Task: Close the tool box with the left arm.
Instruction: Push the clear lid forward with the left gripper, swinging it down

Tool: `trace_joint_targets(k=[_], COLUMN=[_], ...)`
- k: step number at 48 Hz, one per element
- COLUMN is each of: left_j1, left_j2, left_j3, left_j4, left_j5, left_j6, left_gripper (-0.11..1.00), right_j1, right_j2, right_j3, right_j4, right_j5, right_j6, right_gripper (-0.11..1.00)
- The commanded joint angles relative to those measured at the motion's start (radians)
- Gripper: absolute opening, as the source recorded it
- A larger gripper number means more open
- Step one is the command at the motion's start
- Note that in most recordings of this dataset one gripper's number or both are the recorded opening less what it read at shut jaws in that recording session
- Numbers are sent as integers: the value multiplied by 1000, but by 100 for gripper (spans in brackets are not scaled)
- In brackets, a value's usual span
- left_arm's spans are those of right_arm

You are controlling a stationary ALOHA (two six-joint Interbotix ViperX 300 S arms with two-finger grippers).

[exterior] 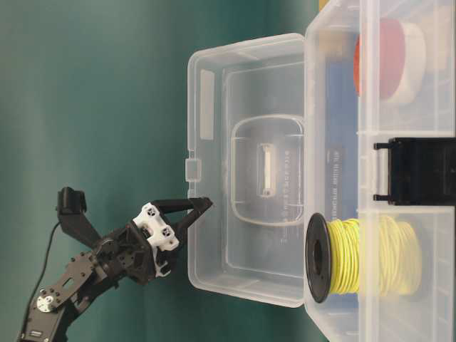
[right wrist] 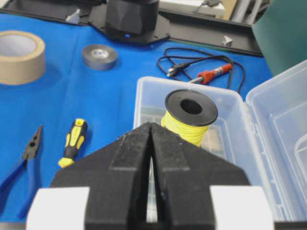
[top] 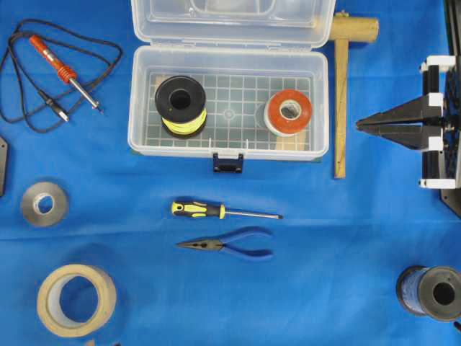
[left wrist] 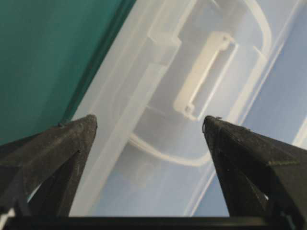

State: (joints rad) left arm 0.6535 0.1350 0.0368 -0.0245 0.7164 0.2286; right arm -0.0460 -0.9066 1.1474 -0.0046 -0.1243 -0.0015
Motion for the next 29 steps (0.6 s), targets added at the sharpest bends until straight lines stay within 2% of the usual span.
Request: trace_joint_targets(k=[1, 13, 29], left_j1=[-35, -95, -183], left_j2=[-46, -124, -244], left_j3=[-15, 23, 147], left_j4=[-5, -5, -5], left_j5=[25, 71, 72], left_j6=[-3, -6, -48], left_gripper=[90, 90, 90], right_j1=[-2, -2, -2], right_j2=[6, 8, 8], right_j3=[-14, -14, -14], right_j4=[2, 2, 3], right_j5=[-5, -5, -8], right_j6=[2, -5, -5], right_gripper=[0, 0, 0])
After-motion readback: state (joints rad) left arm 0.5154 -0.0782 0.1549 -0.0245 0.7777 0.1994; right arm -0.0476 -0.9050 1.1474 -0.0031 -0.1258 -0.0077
